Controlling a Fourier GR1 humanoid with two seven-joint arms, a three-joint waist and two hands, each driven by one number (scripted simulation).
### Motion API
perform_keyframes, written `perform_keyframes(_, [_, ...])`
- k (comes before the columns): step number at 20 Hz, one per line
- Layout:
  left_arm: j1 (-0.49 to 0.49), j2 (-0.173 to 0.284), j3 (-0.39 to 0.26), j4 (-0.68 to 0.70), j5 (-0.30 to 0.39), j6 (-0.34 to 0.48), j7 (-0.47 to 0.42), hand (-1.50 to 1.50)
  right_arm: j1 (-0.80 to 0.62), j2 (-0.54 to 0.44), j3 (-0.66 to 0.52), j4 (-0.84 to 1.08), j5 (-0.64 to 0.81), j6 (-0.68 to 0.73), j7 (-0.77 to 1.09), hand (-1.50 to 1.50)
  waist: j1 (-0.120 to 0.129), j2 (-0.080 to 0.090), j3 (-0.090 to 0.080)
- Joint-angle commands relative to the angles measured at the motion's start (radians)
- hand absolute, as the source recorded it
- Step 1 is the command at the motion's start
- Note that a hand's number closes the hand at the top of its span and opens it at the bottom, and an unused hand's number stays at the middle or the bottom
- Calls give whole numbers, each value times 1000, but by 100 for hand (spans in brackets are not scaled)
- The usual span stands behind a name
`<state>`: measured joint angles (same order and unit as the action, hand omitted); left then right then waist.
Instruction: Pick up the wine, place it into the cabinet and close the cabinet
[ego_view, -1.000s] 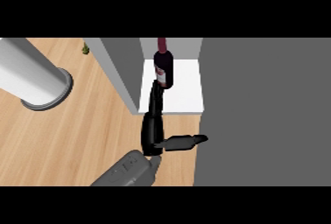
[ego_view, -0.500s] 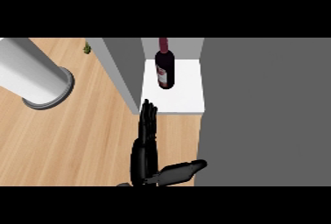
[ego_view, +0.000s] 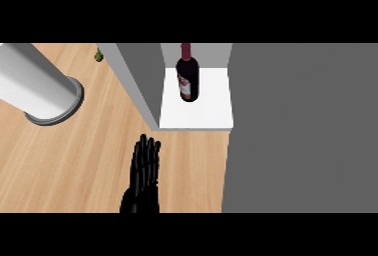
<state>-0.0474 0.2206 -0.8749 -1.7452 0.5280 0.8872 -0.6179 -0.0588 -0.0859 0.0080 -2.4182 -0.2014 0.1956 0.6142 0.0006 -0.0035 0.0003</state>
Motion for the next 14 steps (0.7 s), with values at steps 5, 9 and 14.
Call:
perform_keyframes(5, [126, 198, 9, -203, 5, -108, 24, -150, 52, -22, 22, -56, -138, 87, 20, 150, 1, 1, 0])
perform_keyframes(9, [155, 295, 41, -336, 14, -131, 85, -150, 101, -23, 68, -114, -113, 112, 27, 150, -2, 0, 0])
perform_keyframes(14, [305, 369, 72, -359, 38, -216, -22, -150, 137, 9, 101, -86, -219, 107, 77, 150, 5, -2, 0])
